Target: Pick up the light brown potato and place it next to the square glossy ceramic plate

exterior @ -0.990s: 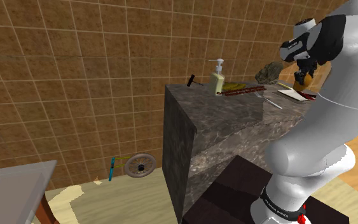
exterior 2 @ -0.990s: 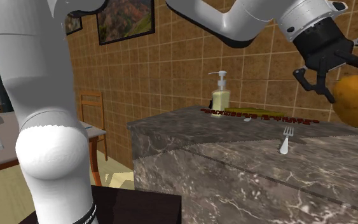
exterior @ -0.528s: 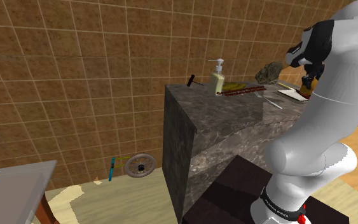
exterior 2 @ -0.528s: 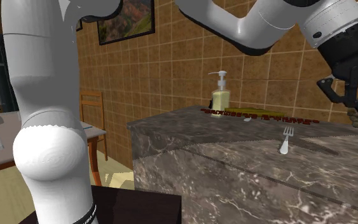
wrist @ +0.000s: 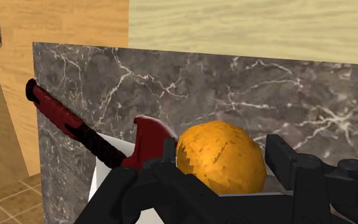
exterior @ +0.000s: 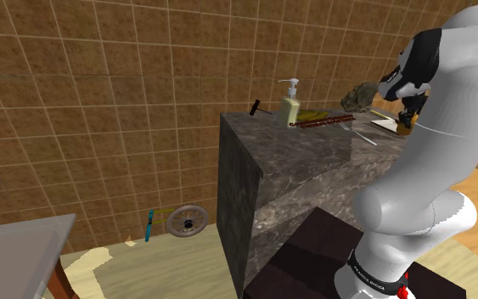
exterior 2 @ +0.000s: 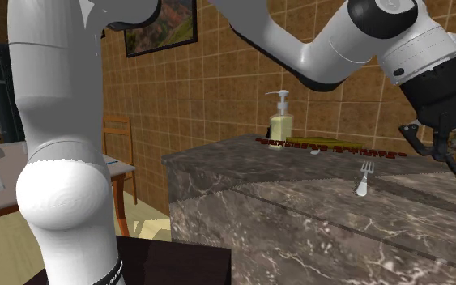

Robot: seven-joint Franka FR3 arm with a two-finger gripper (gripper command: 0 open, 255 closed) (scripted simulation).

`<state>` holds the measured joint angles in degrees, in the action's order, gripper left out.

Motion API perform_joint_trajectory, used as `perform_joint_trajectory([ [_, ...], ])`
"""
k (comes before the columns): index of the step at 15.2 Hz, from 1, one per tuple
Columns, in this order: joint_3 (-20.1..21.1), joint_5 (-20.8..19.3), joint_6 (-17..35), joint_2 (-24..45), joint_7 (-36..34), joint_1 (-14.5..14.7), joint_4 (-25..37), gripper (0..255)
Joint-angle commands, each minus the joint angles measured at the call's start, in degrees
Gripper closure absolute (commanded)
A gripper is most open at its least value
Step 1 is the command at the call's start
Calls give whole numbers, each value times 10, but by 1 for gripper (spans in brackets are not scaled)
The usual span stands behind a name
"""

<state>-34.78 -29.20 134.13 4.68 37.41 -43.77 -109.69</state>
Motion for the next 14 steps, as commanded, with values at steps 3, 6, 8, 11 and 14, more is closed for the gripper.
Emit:
perform_joint_trajectory([
  [3, -2, -3, 29, 12, -11, -3, -18, 255],
  [6, -3, -6, 49, 22, -20, -5, -31, 255],
  [8, -4, -9, 63, 28, -27, -6, -39, 255],
  [11, -6, -11, 83, 39, -36, -7, -51, 255],
  [14, -6, -11, 84, 40, -36, -7, -51, 255],
])
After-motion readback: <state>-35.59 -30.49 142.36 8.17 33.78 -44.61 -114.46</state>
